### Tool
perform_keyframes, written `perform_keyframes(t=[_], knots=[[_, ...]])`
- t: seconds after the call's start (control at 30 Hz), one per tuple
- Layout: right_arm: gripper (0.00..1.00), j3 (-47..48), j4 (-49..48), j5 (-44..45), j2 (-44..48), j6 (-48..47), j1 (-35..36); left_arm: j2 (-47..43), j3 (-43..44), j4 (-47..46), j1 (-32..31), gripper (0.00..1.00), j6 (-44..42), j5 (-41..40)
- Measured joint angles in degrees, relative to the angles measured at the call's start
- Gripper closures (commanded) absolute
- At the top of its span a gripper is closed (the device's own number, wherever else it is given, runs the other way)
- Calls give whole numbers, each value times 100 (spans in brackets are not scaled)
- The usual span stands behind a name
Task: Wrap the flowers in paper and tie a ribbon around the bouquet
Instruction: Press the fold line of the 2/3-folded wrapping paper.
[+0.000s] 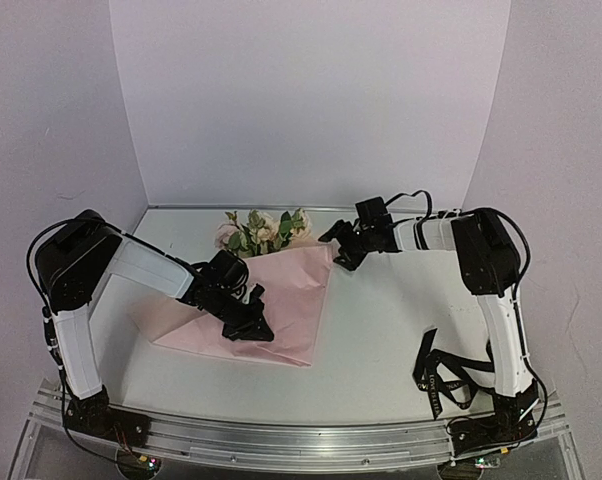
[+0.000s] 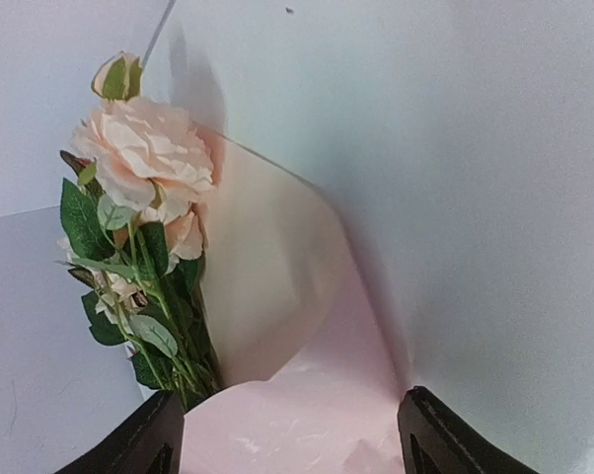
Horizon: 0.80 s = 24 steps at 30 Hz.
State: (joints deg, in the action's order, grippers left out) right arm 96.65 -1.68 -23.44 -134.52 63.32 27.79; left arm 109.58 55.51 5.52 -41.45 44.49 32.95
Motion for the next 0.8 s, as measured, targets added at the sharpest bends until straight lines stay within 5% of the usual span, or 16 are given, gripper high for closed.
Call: perform_keyframes(t=[0.4,0.63,0.8], knots=[[33,378,1247,-221,4,-1340,-90,-7,-9,0,2,100,-14,-2],[58,823,1293,-466,-388,-1283,-74,-7,-7,4,2,100,-79,-2],[86,1063,1297,-408,-594,-1100,-70,-7,-7,5,4,100,-101,-2]])
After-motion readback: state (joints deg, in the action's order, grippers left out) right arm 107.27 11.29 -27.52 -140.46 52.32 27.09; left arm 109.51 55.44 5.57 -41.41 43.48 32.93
